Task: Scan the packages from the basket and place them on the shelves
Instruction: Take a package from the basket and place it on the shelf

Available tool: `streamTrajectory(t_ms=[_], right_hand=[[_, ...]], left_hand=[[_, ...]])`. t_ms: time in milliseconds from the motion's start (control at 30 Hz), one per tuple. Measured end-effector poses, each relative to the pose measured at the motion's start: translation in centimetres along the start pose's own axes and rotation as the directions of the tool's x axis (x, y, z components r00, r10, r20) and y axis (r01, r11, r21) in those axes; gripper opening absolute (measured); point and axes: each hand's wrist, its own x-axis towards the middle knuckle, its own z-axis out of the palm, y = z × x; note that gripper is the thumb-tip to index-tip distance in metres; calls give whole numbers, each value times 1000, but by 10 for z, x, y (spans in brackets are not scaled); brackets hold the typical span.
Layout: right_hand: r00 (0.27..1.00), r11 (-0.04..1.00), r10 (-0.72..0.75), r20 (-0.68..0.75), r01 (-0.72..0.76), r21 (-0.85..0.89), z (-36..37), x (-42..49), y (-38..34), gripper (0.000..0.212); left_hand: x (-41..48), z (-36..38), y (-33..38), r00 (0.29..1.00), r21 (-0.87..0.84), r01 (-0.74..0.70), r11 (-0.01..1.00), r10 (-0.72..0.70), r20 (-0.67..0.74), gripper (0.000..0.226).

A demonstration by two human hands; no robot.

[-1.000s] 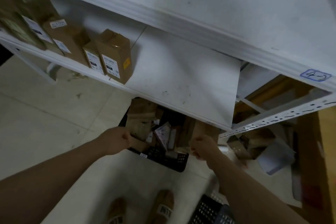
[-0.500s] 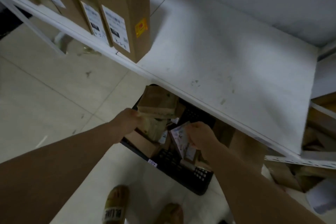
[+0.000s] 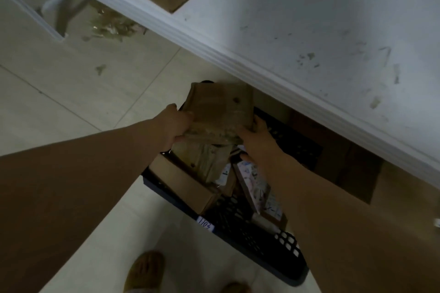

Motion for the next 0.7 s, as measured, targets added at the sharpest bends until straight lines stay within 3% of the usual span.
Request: streamTrajectory(t_ms=[100,233,333,600,700], right_hand=[[997,988,70,-27,-65,137,1,-28,9,70],[962,948,271,-34,-261,182,-17,-84,21,26],[944,925,330,-10,-321,203,-37,-131,17,33],[977,945,207,60,-215,245,-100,-281,-78,32],[989,968,111,102,-131,215,-117,-341,-123,33]], left_hand=[[-32,-4,-14,993,122,62,991,-73,88,52],[-93,-16,-32,977,88,191,978,-198,84,36],[-145,-23,-27,965,27,227,973,-229,126,27],[-319,-48,25,939,-66,203,977,-175,296,36],[-385,-62,46,935,-114,118,986,-72,347,41]])
